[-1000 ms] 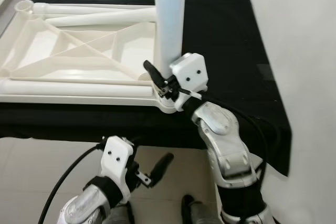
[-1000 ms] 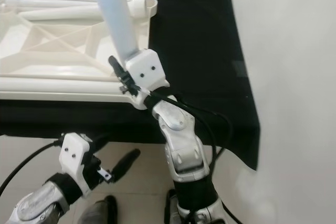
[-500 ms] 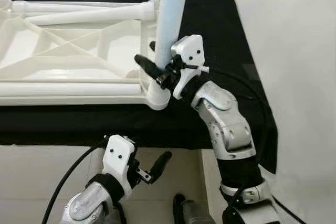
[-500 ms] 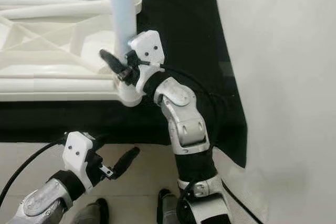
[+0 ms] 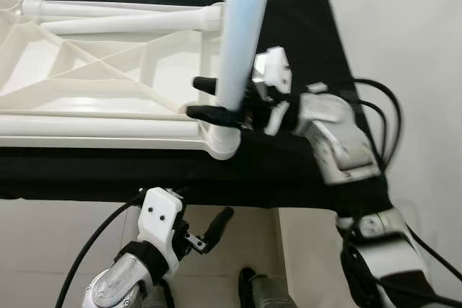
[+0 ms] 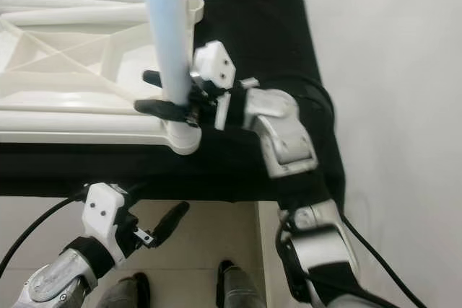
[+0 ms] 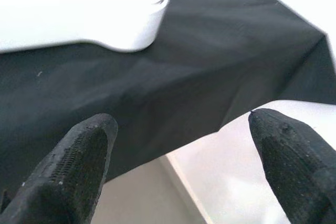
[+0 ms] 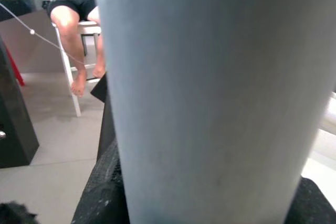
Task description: Building children table
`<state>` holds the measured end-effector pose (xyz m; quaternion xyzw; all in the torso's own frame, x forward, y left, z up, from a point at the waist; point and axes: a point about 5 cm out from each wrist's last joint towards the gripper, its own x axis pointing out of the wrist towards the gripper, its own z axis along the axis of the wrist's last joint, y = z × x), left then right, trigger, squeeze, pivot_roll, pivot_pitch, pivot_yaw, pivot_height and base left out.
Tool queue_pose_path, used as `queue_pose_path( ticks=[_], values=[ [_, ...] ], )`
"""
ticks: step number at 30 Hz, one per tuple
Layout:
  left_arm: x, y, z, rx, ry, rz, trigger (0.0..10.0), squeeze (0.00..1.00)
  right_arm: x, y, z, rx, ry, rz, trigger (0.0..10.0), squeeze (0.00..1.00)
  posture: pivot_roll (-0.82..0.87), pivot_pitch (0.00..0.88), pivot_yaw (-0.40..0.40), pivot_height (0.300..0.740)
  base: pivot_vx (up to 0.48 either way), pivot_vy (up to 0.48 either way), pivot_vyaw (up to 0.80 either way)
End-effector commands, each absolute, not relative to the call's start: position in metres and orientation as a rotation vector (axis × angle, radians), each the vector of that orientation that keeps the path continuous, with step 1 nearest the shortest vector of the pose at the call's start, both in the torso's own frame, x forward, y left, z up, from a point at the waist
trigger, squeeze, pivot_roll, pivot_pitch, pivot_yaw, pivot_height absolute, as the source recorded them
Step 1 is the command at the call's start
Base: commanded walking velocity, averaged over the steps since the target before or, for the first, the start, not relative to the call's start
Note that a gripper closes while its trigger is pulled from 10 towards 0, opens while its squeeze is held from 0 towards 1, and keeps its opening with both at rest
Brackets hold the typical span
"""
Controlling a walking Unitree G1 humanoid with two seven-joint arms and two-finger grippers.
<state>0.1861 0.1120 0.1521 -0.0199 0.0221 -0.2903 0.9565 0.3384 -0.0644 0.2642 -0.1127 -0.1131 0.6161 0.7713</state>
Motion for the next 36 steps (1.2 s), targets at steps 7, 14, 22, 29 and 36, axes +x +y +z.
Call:
queue_pose_path(
  ticks=[7,14,22,29,36],
  values=[
    [0.179,0.111,0.150,-0.053,0.068,-0.585,10.0,0.00,0.345,-0.076,0.159,-0.135,0.261,0.541,10.0,0.00,0.13,0.336,-0.103,0.740,0.000,0.000,0.00],
    [0.187,0.126,0.152,-0.076,0.049,-0.504,10.0,0.00,0.295,-0.063,0.150,0.119,0.243,0.263,10.0,0.00,0.14,0.308,-0.090,0.740,0.000,0.000,0.00],
    [0.214,0.191,0.183,0.045,-0.065,-0.296,10.0,0.00,0.317,-0.044,0.156,0.116,0.160,0.249,10.0,0.00,0.17,0.247,-0.088,0.740,0.000,0.000,0.00],
    [0.235,0.205,0.220,0.107,-0.186,-0.278,10.0,0.00,0.316,-0.042,0.161,0.101,0.158,0.218,10.0,0.00,0.17,0.222,-0.080,0.740,0.000,0.000,0.00],
    [0.268,0.190,0.288,0.092,-0.369,-0.493,10.0,0.00,0.316,-0.041,0.163,0.076,0.148,0.205,10.0,0.00,0.15,0.200,-0.060,0.740,0.000,0.000,0.00]
  ],
)
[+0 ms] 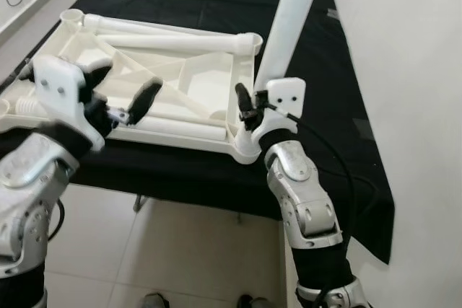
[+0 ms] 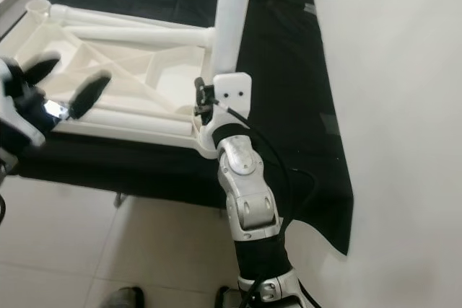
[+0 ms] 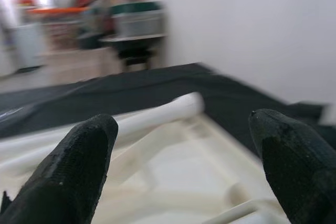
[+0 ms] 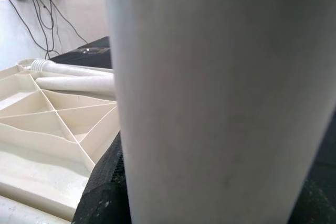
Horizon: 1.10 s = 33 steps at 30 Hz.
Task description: Building children table
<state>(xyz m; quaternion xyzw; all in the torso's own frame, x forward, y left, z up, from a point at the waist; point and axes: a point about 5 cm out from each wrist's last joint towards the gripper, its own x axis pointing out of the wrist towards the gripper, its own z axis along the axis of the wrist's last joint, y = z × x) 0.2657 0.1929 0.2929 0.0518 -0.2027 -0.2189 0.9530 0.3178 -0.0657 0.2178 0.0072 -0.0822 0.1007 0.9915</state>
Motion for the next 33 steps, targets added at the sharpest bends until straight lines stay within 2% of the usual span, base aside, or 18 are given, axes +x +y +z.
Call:
queue_pose_path(
  ticks=[1,2,5,12,16,21,22,23,27,28,30,31,33],
  values=[
    [0.270,0.180,0.301,0.083,-0.396,-0.602,10.0,1.00,0.317,-0.041,0.162,0.070,0.144,0.207,10.0,0.00,0.15,0.197,-0.055,0.740,0.000,0.000,0.00],
    [0.270,0.180,0.301,0.083,-0.396,-0.602,10.0,1.00,0.317,-0.041,0.162,0.070,0.144,0.207,10.0,0.00,0.15,0.197,-0.055,0.740,0.000,0.000,0.00],
    [0.278,0.148,0.348,0.049,-0.471,-0.954,10.0,1.00,0.317,-0.037,0.161,0.053,0.132,0.223,10.0,0.00,0.15,0.193,-0.047,0.740,0.000,0.000,0.00],
    [0.293,0.135,0.369,0.061,-0.473,-1.046,10.0,1.00,0.316,-0.032,0.163,0.053,0.122,0.246,10.0,0.00,0.15,0.194,-0.038,0.740,0.000,0.000,0.00],
    [0.316,0.114,0.384,0.055,-0.382,-1.208,10.0,1.00,0.312,-0.023,0.170,0.069,0.110,0.275,10.0,0.00,0.14,0.199,-0.022,0.740,0.000,0.000,0.00],
    [0.333,0.101,0.388,0.083,-0.316,-1.252,10.0,1.00,0.311,-0.020,0.172,0.072,0.102,0.287,10.0,0.00,0.13,0.199,-0.013,0.740,0.000,0.000,0.00],
    [0.337,0.097,0.390,0.083,-0.297,-1.271,10.0,0.17,0.310,-0.019,0.173,0.075,0.100,0.290,10.0,0.00,0.13,0.200,-0.007,0.740,0.000,0.000,0.00],
    [0.339,0.092,0.391,0.070,-0.279,-1.308,10.0,0.00,0.309,-0.017,0.174,0.078,0.097,0.293,10.0,0.00,0.12,0.198,-0.001,0.740,0.000,0.000,0.00],
    [0.340,0.085,0.393,0.048,-0.248,-1.387,10.0,0.00,0.307,-0.015,0.176,0.080,0.089,0.300,10.0,0.00,0.12,0.199,0.004,0.740,0.000,0.000,0.00],
    [0.341,0.082,0.392,0.052,-0.243,-1.400,5.6,0.00,0.307,-0.014,0.175,0.086,0.093,0.303,10.0,0.00,0.12,0.198,0.006,0.740,0.000,0.000,0.00],
    [0.341,0.082,0.392,0.052,-0.243,-1.400,5.6,0.00,0.307,-0.014,0.175,0.086,0.093,0.303,10.0,0.00,0.12,0.198,0.006,0.740,0.000,0.000,0.00],
    [0.341,0.077,0.391,0.066,-0.232,-1.443,0.0,0.00,0.306,-0.013,0.175,0.093,0.095,0.308,10.0,0.00,0.12,0.198,0.007,0.740,0.000,0.000,0.00],
    [0.340,0.075,0.390,0.078,-0.229,-1.466,0.0,0.00,0.306,-0.013,0.175,0.093,0.095,0.309,10.0,0.00,0.12,0.198,0.007,0.740,0.000,0.000,0.00]
  ],
)
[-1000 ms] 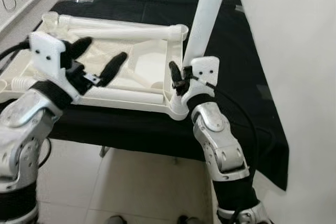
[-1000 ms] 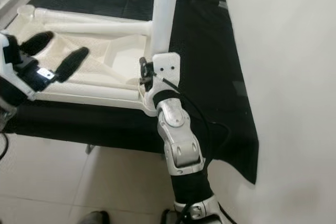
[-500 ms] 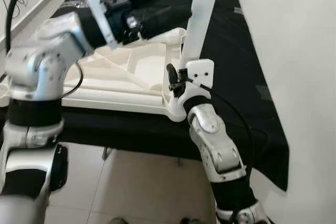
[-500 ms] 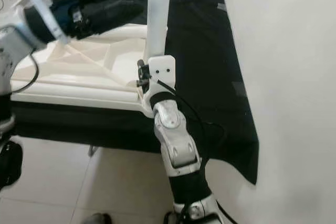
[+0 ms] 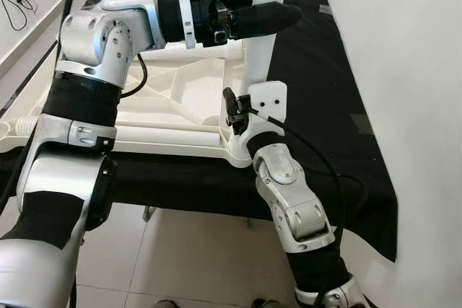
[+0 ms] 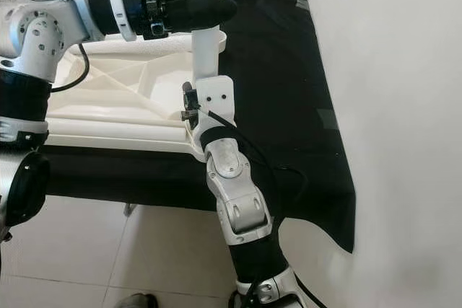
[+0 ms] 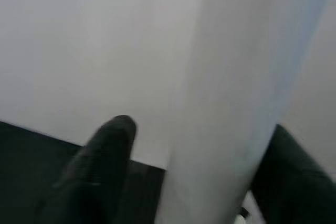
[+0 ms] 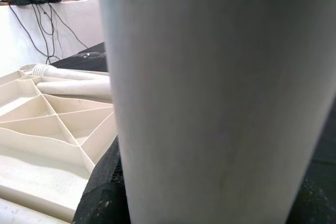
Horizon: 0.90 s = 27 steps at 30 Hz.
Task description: Building children table
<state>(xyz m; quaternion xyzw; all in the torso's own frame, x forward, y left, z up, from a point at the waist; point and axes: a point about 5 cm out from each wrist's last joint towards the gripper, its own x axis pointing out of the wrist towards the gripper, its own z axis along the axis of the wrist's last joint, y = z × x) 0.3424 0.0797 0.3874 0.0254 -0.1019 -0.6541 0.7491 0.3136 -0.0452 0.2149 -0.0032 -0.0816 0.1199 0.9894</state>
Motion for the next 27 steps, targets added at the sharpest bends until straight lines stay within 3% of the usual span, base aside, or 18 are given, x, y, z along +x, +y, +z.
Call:
queue_pose_path(
  ticks=[1,11,12,16,18,19,21,22,27],
  values=[
    [0.341,0.074,0.391,0.086,-0.225,-1.494,0.0,0.00,0.306,-0.013,0.175,0.092,0.093,0.310,10.0,0.00,0.12,0.198,0.007,0.740,0.000,0.000,0.00],
    [0.343,0.073,0.393,0.156,-0.212,-1.539,0.0,0.00,0.311,-0.016,0.179,0.081,0.084,0.320,10.0,0.00,0.12,0.195,0.005,0.740,0.000,0.000,0.00],
    [0.343,0.072,0.392,0.166,-0.207,-1.546,0.0,0.00,0.312,-0.017,0.183,0.097,0.065,0.360,10.0,1.00,0.12,0.191,0.007,0.740,0.000,0.000,0.00],
    [0.341,0.070,0.391,0.187,-0.199,-1.575,0.0,0.00,0.324,-0.025,0.211,0.144,-0.095,0.577,10.0,1.00,0.12,0.191,0.008,0.740,0.000,0.000,0.00],
    [0.339,0.068,0.392,0.189,-0.202,-1.593,0.0,0.00,0.337,-0.044,0.228,0.096,-0.175,0.760,10.0,1.00,0.12,0.190,0.010,0.740,0.000,0.000,0.00],
    [0.339,0.067,0.392,0.191,-0.205,-1.603,0.0,0.00,0.341,-0.053,0.234,0.054,-0.190,0.844,10.0,0.94,0.12,0.191,0.009,0.740,0.000,0.000,0.00],
    [0.339,0.066,0.393,0.193,-0.206,-1.608,0.0,0.00,0.343,-0.058,0.236,0.026,-0.190,0.887,10.0,0.94,0.12,0.191,0.009,0.740,0.000,0.000,0.00],
    [0.338,0.065,0.392,0.193,-0.207,-1.615,0.0,0.00,0.348,-0.064,0.238,-0.021,-0.189,0.923,10.0,0.00,0.12,0.191,0.008,0.740,0.000,0.000,0.00],
    [0.337,0.062,0.389,0.192,-0.205,-1.638,0.0,0.00,0.359,-0.078,0.245,-0.148,-0.164,1.072,10.0,0.00,0.13,0.197,0.007,0.740,0.000,0.000,0.00]
  ],
)
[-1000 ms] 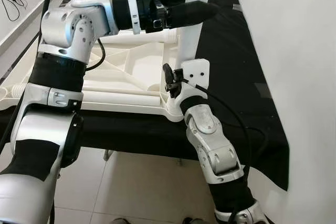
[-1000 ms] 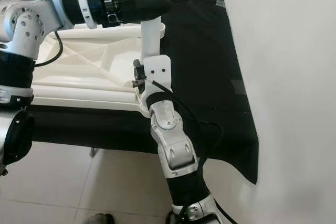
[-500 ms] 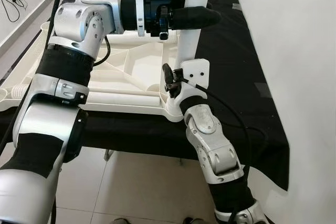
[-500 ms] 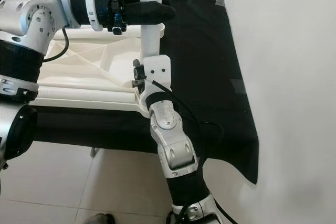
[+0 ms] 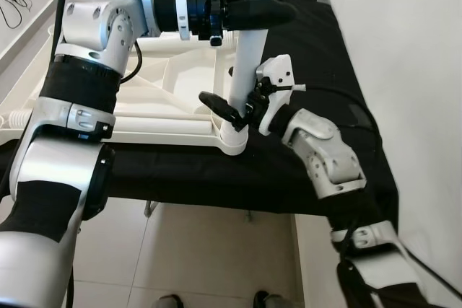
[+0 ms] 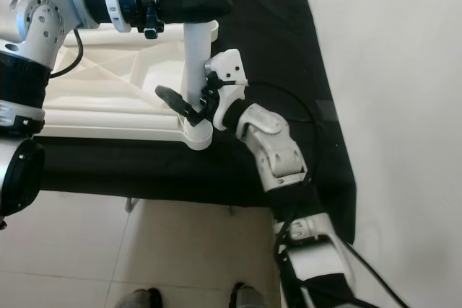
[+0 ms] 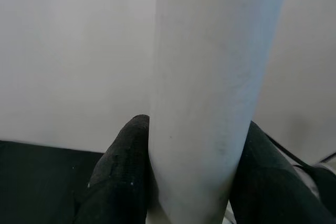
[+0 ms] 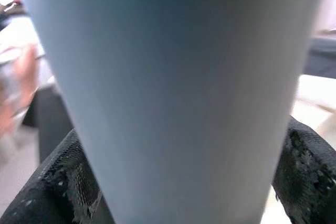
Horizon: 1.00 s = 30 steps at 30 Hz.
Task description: Building children table
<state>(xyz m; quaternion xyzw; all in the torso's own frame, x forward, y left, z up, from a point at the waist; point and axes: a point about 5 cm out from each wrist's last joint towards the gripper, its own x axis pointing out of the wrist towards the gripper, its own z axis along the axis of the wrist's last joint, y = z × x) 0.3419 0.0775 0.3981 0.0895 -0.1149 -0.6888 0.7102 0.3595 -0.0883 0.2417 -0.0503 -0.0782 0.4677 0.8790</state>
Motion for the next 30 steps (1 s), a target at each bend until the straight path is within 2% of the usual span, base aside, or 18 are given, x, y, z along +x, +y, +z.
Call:
queue_pose_path(
  ticks=[1,3,4,6,7,22,23,24,29,30],
  values=[
    [0.336,0.061,0.389,0.190,-0.206,-1.642,0.0,0.00,0.362,-0.080,0.246,-0.174,-0.155,1.093,10.0,0.00,0.13,0.198,0.007,0.740,0.000,0.000,0.00],
    [0.336,0.060,0.388,0.185,-0.208,-1.646,0.0,0.00,0.364,-0.081,0.248,-0.191,-0.148,1.127,10.0,0.00,0.13,0.199,0.005,0.740,0.000,0.000,0.00],
    [0.335,0.060,0.388,0.182,-0.210,-1.650,0.0,0.00,0.365,-0.081,0.248,-0.205,-0.140,1.152,2.3,0.00,0.13,0.199,0.004,0.740,0.000,0.000,0.00],
    [0.335,0.060,0.387,0.181,-0.212,-1.651,0.0,0.00,0.365,-0.081,0.248,-0.211,-0.136,1.175,2.3,0.00,0.13,0.201,0.005,0.740,0.000,0.000,0.00],
    [0.335,0.060,0.387,0.177,-0.214,-1.654,0.0,0.00,0.366,-0.082,0.248,-0.212,-0.129,1.204,0.0,0.00,0.13,0.200,0.003,0.740,0.000,0.000,0.00],
    [0.330,0.063,0.386,0.125,-0.254,-1.668,0.0,0.00,0.375,-0.088,0.244,-0.254,-0.073,1.312,0.0,0.00,0.12,0.207,-0.011,0.740,0.000,0.000,0.00],
    [0.330,0.064,0.386,0.103,-0.263,-1.654,0.9,0.94,0.376,-0.089,0.241,-0.267,-0.059,1.304,0.0,0.00,0.12,0.209,-0.014,0.740,0.000,0.000,0.00],
    [0.331,0.066,0.386,0.083,-0.266,-1.643,10.0,1.00,0.377,-0.089,0.239,-0.285,-0.042,1.290,0.0,0.00,0.12,0.210,-0.015,0.740,0.000,0.000,0.00],
    [0.333,0.069,0.387,0.059,-0.275,-1.598,10.0,1.00,0.379,-0.088,0.235,-0.300,-0.009,1.269,0.0,0.00,0.11,0.211,-0.017,0.740,0.000,0.000,0.00],
    [0.338,0.076,0.388,0.037,-0.289,-1.528,10.0,0.00,0.380,-0.088,0.228,-0.293,0.041,1.239,0.0,0.00,0.11,0.214,-0.025,0.740,0.000,0.000,0.00]
  ],
)
